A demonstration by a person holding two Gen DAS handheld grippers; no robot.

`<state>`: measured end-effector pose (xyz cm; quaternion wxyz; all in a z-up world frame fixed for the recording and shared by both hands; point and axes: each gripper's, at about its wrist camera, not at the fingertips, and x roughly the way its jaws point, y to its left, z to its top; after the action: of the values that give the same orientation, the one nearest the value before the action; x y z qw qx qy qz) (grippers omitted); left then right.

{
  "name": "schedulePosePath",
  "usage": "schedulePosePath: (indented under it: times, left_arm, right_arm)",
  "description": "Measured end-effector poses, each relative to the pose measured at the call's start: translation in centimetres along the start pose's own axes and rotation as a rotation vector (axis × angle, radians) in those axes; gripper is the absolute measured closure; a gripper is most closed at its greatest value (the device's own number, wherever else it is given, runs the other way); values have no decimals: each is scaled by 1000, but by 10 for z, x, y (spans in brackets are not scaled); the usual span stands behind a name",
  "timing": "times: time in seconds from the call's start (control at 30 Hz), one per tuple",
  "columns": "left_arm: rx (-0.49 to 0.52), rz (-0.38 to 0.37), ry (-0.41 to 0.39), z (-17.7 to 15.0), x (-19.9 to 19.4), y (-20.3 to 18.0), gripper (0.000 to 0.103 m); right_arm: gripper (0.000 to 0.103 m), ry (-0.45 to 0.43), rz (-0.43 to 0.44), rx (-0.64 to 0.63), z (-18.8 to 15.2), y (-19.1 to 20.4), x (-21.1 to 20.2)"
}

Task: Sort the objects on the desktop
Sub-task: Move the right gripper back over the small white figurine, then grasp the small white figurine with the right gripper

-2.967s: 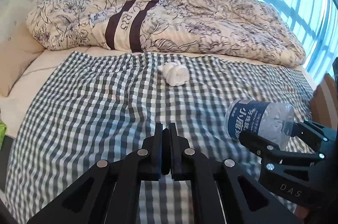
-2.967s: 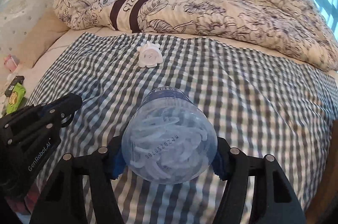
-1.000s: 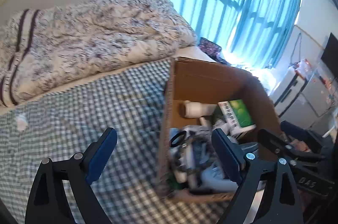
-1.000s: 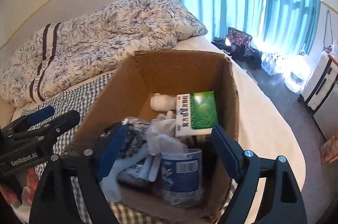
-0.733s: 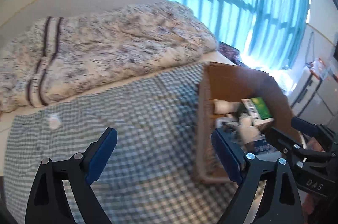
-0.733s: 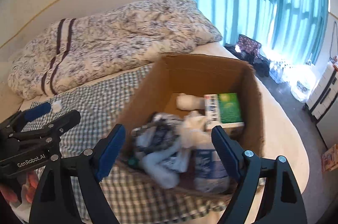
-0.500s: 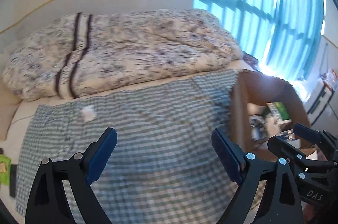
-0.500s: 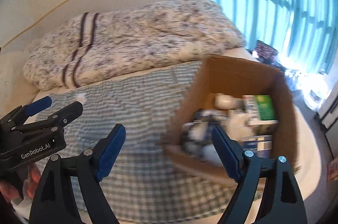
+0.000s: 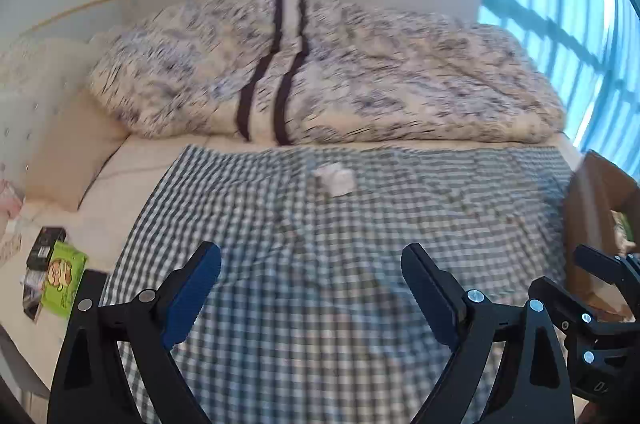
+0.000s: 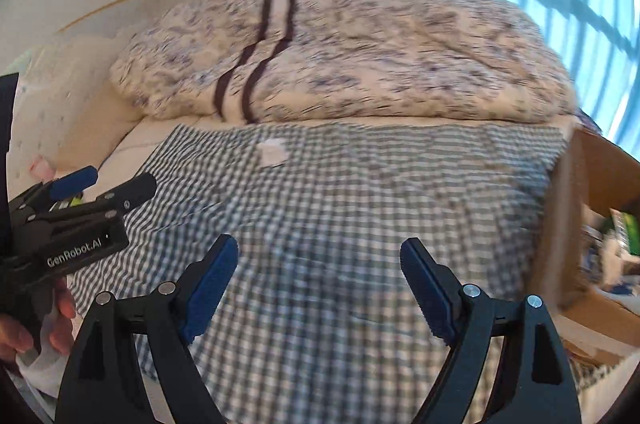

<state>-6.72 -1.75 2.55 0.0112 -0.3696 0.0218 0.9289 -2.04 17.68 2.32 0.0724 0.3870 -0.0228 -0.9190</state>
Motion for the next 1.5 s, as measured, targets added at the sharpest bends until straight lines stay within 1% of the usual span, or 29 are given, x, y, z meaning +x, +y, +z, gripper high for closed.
schedulePosePath:
  times: [0.13,0.3,0.53,0.73,0.83,0.9,1.0,1.07,1.2,1.3,1.33,1.37,1.43,1.47,1.5]
  left_arm:
    - [-47,28,31,-6,35,35,9]
    - [-70,38,77,-10,89,58,9]
    - [-77,39,116,-9,164,67,9]
    - [-104,40,142,-4,221,75,9]
    - [-108,53,153,-5,242,77,9]
    - [-107,62,159,-6,254,77,9]
    - [-110,56,168,-9,268,77,9]
    - [-105,64,158,-11,273,76,8]
    - [-98,72,157,-11,279,73,4]
    - [-102,67,151,-12,280,73,3]
    - [-103,65,150,-12,280,73,3]
    - [-102,65,150,-12,280,73,3]
    - [-97,70,149,-12,281,73,3]
    - [-96,72,148,-12,281,73,3]
    - [-94,74,148,-12,281,72,3]
  right_arm:
    - [20,16,10,-49,5,31,43]
    - [20,46,33,-67,12,48,104]
    - [20,67,48,-32,30,53,195]
    - [20,96,57,-30,47,54,256]
    - [20,101,44,-34,54,55,280]
    - [20,88,9,-37,57,55,295]
    - [20,95,11,-25,59,52,313]
    - [20,83,-5,-36,63,55,322]
    - [20,63,-6,-50,74,65,336]
    - [20,66,-30,-100,79,78,347]
    - [20,79,-41,-113,78,80,351]
    - [25,90,-50,-116,77,80,354]
    - [38,88,-59,-90,79,75,353]
    - [48,88,-67,-76,79,71,353]
    - [50,88,-67,-63,79,68,352]
